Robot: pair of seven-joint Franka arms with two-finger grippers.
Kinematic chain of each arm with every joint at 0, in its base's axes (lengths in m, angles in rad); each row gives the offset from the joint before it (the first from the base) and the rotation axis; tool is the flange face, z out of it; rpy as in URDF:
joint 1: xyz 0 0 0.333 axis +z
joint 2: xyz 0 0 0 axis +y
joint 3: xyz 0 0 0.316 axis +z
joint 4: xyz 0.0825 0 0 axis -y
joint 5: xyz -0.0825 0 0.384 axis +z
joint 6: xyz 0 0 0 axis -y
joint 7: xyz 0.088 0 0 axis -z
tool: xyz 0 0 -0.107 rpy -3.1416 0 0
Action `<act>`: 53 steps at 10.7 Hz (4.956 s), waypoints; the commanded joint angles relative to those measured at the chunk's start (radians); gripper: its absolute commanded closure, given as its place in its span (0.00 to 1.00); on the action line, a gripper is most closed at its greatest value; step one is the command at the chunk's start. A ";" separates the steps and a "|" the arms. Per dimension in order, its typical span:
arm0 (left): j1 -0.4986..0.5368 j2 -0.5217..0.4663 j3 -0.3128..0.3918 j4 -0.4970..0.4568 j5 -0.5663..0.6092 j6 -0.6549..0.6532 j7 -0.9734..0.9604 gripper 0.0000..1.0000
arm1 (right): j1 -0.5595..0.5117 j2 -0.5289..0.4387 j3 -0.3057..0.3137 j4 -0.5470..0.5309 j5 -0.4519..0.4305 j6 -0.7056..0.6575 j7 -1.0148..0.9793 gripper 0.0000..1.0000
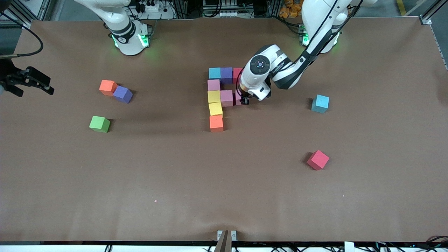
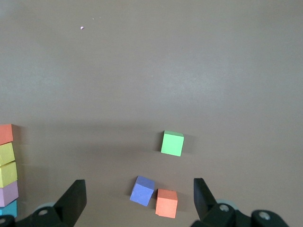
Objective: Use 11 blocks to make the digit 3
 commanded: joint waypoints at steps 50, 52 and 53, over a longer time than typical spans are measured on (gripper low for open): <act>0.480 0.248 0.112 0.578 0.251 -0.385 2.790 0.00 | 0.020 0.033 0.013 0.014 0.018 -0.010 -0.021 0.00; 0.486 0.248 0.116 0.565 0.259 -0.385 2.788 0.00 | 0.020 0.033 0.014 0.014 0.020 -0.010 -0.021 0.00; 0.487 0.252 0.125 0.564 0.260 -0.383 2.787 0.00 | 0.020 0.033 0.014 0.014 0.020 -0.011 -0.022 0.00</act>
